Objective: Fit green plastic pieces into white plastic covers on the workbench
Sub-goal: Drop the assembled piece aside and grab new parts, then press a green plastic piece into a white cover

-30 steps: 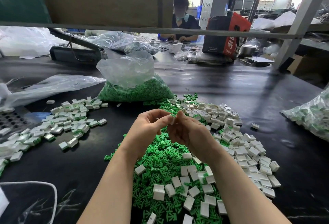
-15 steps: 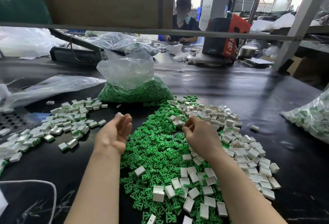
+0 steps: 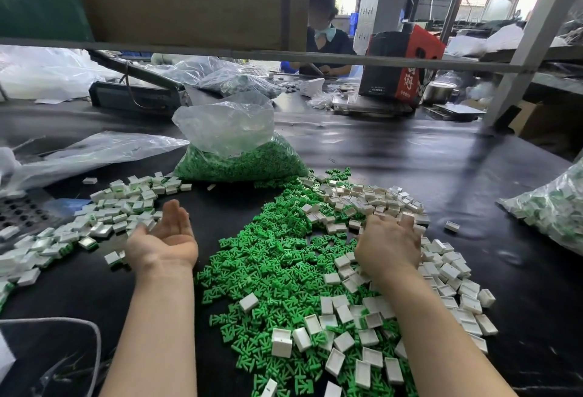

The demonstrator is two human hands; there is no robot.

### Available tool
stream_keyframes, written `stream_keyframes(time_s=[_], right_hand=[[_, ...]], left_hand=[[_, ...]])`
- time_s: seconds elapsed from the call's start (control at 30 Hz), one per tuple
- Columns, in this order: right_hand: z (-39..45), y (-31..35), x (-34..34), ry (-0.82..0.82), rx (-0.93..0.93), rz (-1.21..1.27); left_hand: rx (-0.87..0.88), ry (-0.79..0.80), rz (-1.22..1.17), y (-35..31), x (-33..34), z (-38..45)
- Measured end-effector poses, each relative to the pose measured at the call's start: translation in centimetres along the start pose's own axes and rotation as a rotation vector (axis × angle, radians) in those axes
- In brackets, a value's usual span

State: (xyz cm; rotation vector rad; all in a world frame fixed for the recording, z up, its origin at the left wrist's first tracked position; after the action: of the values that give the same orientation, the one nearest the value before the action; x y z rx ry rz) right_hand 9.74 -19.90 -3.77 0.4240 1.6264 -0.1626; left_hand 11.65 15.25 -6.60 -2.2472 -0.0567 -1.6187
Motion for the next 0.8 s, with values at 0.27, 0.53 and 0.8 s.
stream_keyframes(time_s=[0.27, 0.53, 0.8], right_hand=[[0.0, 0.5, -1.3, -0.147, -0.075, 0.010], [-1.1, 3.6, -2.3, -0.009, -0.442, 0.839], [-2.8, 6.6, -3.3, -0.087, -0.619, 0.923]], left_hand=[[-0.219, 0.236, 0.630, 5.0, 3.0, -1.7], [-0.224, 0.686, 1.269, 11.0, 5.9, -5.0], [-0.271, 0.849, 1.299, 13.2, 6.4, -6.5]])
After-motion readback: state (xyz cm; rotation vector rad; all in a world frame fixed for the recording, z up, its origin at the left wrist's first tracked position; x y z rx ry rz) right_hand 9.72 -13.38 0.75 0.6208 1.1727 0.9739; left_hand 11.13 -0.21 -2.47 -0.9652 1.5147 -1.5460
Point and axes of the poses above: each hand's wrist, its own z-axis towards the middle knuckle, its own x-axis out of the palm, y = z × x, the point moved 9 cm from there along z, towards the middle knuckle, and after that the axes turned 10 degrees about y, right-handed, at the moved point
